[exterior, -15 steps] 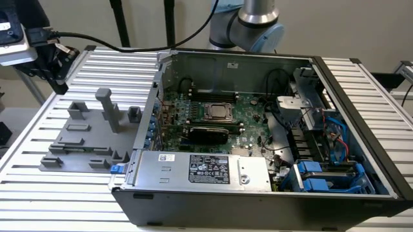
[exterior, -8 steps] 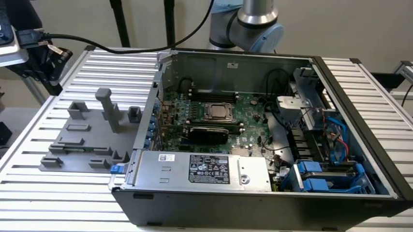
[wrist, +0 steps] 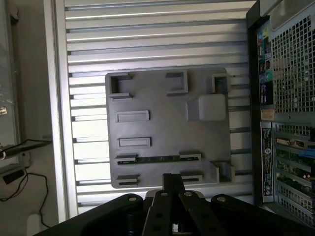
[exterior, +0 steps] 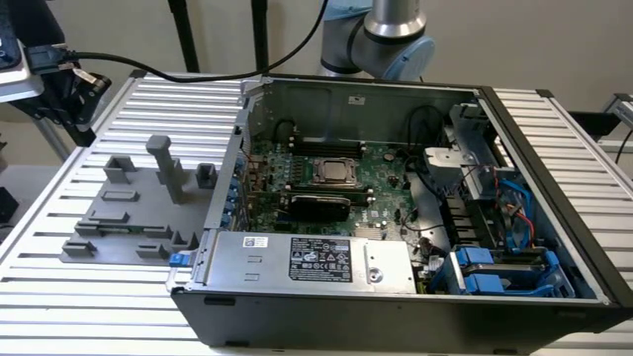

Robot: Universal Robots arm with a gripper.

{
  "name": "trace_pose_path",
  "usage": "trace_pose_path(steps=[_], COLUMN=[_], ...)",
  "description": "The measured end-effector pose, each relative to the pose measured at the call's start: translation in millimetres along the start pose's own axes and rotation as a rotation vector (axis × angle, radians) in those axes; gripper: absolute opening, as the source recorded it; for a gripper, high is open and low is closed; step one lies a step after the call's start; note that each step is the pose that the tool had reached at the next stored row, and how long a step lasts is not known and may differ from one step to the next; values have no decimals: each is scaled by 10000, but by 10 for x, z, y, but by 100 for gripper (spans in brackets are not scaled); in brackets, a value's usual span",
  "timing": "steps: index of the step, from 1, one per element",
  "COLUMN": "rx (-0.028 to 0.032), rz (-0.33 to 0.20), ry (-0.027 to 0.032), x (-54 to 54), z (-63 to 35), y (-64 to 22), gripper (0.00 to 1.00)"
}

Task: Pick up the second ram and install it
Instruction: 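Pick up the second ram and move it above second insertion slot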

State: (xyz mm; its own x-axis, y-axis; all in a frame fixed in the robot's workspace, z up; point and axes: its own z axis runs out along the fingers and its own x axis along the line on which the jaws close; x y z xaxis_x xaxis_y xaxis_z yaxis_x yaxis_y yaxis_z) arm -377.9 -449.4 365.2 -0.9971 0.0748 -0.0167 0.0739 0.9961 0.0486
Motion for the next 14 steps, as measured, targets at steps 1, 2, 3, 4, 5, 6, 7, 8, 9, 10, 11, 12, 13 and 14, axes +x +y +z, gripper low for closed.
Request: trace_pose_path(steps=[1, 2, 3, 4, 5, 6, 7, 8, 9, 10, 11, 12, 13, 14], rx=[0, 0, 0, 2, 3, 0, -4, -6, -9, -12, -17, -19, -22, -25], rz=[0, 0, 0, 0, -47, -220, -403, -584, -763, -943, -1139, -1319, -1499, -1677], ry=[0, 1, 0, 2, 5, 13, 20, 29, 38, 48, 55, 65, 73, 82], x=[0, 0, 0, 0, 1, 1, 1, 1, 1, 0, 1, 1, 1, 1], z=[0, 0, 0, -1, -1, -1, 1, 3, 4, 6, 10, 12, 16, 19], y=[0, 0, 0, 2, 2, 2, 2, 2, 2, 2, 2, 1, 1, 1], gripper=[11, 11, 11, 11, 11, 11, 11, 11, 11, 11, 11, 11, 11, 11])
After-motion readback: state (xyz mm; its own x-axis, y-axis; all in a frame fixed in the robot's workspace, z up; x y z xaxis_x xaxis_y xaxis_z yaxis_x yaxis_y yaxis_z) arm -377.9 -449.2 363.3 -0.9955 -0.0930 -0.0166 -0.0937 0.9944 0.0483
